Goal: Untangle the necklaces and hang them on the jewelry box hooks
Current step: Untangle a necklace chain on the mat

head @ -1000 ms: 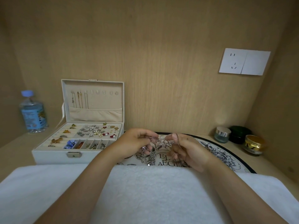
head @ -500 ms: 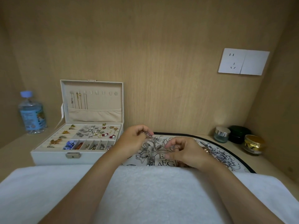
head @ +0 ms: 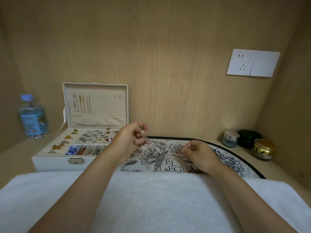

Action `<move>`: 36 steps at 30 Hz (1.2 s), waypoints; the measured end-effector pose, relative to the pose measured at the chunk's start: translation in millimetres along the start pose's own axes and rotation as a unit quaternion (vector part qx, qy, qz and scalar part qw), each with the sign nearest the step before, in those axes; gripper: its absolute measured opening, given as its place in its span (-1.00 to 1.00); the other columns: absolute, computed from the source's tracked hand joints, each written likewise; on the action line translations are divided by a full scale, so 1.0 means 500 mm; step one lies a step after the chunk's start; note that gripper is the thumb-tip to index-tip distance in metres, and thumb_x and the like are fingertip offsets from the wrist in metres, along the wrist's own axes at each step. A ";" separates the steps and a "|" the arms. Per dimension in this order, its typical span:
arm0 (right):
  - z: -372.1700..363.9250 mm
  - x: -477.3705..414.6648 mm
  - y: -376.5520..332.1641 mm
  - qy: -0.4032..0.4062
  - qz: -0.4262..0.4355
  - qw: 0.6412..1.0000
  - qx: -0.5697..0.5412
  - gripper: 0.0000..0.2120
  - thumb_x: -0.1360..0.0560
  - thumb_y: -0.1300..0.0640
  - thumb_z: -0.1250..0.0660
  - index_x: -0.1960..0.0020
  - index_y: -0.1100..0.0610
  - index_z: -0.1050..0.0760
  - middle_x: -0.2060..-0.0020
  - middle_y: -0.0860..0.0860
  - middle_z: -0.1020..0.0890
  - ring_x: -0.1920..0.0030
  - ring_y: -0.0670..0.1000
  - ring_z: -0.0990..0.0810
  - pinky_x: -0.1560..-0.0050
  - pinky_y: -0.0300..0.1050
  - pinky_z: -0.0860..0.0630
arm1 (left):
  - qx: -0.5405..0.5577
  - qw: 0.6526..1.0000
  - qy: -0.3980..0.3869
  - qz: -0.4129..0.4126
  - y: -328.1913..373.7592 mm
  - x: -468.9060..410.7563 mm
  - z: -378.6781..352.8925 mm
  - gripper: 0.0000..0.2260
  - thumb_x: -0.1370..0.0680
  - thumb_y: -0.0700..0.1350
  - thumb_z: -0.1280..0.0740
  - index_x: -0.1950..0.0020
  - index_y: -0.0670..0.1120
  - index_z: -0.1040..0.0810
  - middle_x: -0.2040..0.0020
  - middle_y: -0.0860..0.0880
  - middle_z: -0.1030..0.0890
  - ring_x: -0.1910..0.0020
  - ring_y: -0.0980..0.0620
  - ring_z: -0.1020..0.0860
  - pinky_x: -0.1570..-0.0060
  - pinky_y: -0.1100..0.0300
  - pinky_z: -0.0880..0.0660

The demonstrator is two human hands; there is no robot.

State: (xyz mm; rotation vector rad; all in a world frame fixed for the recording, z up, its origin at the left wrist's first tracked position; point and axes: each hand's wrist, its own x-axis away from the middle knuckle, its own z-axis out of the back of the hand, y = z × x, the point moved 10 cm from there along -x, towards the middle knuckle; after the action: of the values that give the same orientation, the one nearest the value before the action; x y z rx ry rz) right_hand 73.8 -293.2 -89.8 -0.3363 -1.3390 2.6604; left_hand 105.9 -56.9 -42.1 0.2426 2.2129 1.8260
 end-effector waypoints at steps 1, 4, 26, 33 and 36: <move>0.006 -0.002 0.003 0.010 -0.005 1.000 0.009 -0.82 -0.53 0.01 -0.42 0.16 0.09 -0.56 0.48 -0.08 -0.55 0.48 -0.05 -0.44 0.40 -0.21 -0.36 | -0.115 0.993 -0.005 -0.019 0.006 0.001 0.006 -0.86 -0.59 -0.25 -0.22 0.08 -0.08 -0.54 0.41 0.03 -0.36 0.42 0.01 -0.42 0.18 0.18 -0.49; 0.014 -0.005 0.007 0.025 -0.010 0.999 0.018 -0.83 -0.53 0.00 -0.41 0.14 0.08 -0.57 0.45 0.00 -0.56 0.47 -0.02 -0.47 0.36 -0.17 -0.40 | -0.445 0.892 -0.018 -0.083 0.011 -0.001 -0.002 -0.81 -0.49 -0.13 -0.48 -0.06 0.08 -0.61 0.22 0.02 -0.45 0.30 0.18 -0.44 0.35 0.35 -0.35; 0.031 0.002 0.029 0.031 -0.046 0.964 0.259 -0.80 -0.48 -0.09 -0.41 0.26 -0.05 -0.52 0.30 -0.15 -0.62 0.11 -0.03 -0.62 0.02 -0.07 -0.57 | -0.276 0.942 0.151 -0.116 0.029 -0.023 0.051 -0.76 -0.58 0.01 -0.34 0.17 -0.13 -0.49 0.29 0.03 -0.53 0.29 -0.02 -0.54 0.22 0.12 -0.46; 0.030 0.005 0.010 0.029 -0.021 0.938 0.346 -0.89 -0.52 -0.04 -0.34 0.19 -0.11 -0.55 0.14 -0.15 -0.61 -0.06 0.00 -0.59 0.02 -0.14 -0.46 | -0.605 0.776 0.096 -0.151 -0.012 -0.037 -0.013 -0.87 -0.47 -0.24 -0.32 0.24 -0.09 -0.41 0.13 -0.07 -0.47 0.15 -0.06 -0.50 0.26 0.14 -0.39; 0.011 0.008 -0.019 0.030 0.053 0.917 0.395 -0.75 -0.51 0.02 -0.32 -0.17 -0.16 -0.60 -0.12 -0.07 -0.59 -0.23 0.05 -0.50 -0.20 -0.05 -0.42 | -0.670 0.727 0.049 -0.144 -0.043 -0.044 -0.026 -0.75 -0.41 -0.24 -0.38 -0.06 -0.08 -0.49 -0.04 -0.05 -0.45 -0.04 -0.06 -0.48 0.08 0.11 -0.48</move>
State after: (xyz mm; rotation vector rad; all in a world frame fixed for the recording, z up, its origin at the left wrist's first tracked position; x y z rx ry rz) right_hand 68.7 -291.0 -79.4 -0.3715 -0.1513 2.9605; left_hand 123.9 -79.8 -58.7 -0.4667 0.4215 2.6566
